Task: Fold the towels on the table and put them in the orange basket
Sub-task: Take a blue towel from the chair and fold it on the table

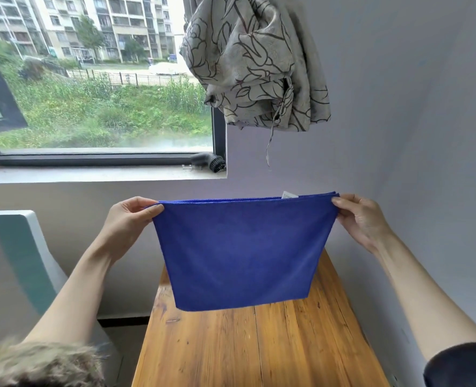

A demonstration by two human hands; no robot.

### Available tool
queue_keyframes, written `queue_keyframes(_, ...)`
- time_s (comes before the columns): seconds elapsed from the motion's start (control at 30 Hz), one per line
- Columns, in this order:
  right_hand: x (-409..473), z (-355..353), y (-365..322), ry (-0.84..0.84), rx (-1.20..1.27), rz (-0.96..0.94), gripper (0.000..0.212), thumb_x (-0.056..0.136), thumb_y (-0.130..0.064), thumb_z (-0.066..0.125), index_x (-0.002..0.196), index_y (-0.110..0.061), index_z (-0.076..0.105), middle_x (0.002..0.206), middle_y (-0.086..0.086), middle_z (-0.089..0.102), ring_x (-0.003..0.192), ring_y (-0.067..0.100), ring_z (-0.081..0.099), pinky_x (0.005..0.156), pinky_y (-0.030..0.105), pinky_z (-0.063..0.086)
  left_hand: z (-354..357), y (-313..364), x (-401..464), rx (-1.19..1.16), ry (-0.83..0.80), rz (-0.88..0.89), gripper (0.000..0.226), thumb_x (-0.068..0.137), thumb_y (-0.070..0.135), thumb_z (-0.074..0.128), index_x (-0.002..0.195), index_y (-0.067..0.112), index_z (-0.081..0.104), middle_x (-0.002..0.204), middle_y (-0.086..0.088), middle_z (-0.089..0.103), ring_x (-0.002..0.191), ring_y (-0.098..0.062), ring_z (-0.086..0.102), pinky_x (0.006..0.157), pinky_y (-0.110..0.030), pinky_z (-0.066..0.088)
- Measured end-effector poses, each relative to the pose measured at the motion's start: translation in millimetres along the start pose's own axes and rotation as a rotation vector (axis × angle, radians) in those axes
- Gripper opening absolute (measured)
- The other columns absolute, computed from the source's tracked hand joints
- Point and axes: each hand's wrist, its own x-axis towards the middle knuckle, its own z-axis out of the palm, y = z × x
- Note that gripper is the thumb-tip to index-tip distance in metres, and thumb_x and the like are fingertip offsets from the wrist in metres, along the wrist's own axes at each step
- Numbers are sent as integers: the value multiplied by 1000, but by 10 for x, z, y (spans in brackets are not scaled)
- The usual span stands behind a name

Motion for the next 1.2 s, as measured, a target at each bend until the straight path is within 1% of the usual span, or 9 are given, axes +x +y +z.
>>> queue_keyframes(0.1,-7,19,-4,-2,55,15,26,86,11,49,69,-6,59,59,3,67,58,11,65,60,20,55,12,-3,3,-127,-23,-24,31,82,-5,60,60,14,71,66,-3,69,63,-13,63,68,-19,54)
queue_keyframes(0.23,-4,22,-38,-15,16,5,20,87,9,50,74,-5,58,62,3,68,61,11,65,63,20,55,-9,23,32,-135,-37,-14,36,81,-6,60,55,17,67,66,-4,69,63,-13,63,67,-18,54)
queue_keyframes(0.4,44,1,-61,-18,-44,-26,16,87,6,52,78,-5,58,64,1,67,65,13,62,62,19,54,-21,38,75,-43,-24,28,34,81,-5,64,57,20,66,71,-3,68,68,-13,62,72,-19,54)
queue_keyframes(0.6,74,13,-51,-79,-162,-12,17,90,4,50,97,-3,64,77,0,73,75,8,68,70,17,55,8,20,74,-61,27,41,23,81,-4,64,66,13,59,78,-6,62,73,-17,59,70,-21,53)
queue_keyframes(0.7,79,5,-61,-97,-195,-2,18,91,4,49,95,-3,65,77,1,73,76,8,68,69,17,55,10,25,54,-55,20,38,22,81,-6,63,68,9,55,75,1,60,73,-15,57,68,-20,53)
queue_keyframes(0.9,76,-25,-64,-111,-227,10,19,93,0,47,91,-4,65,73,-2,72,70,6,67,66,16,54,25,-17,18,-14,9,33,16,82,-1,65,71,7,56,83,-11,62,76,-19,58,74,-25,52)
queue_keyframes(0.97,81,-33,-45,-119,-252,22,19,94,-1,46,91,-4,64,73,-2,72,70,6,66,66,15,54,23,-42,9,12,20,31,14,82,1,65,72,7,58,80,-11,63,76,-20,58,74,-25,52)
queue_keyframes(1.07,100,-26,-13,-131,-267,35,20,95,-2,44,90,-4,64,72,-3,72,68,5,66,65,15,53,0,-65,9,32,37,22,20,83,4,66,66,13,65,74,-7,65,75,-21,57,79,-32,50)
queue_keyframes(1.2,137,-5,6,-138,-271,49,22,95,-2,43,87,-5,62,68,-4,70,65,5,64,65,14,53,-20,-70,36,50,39,16,17,83,4,66,68,11,63,67,-2,65,72,-20,57,78,-33,49)
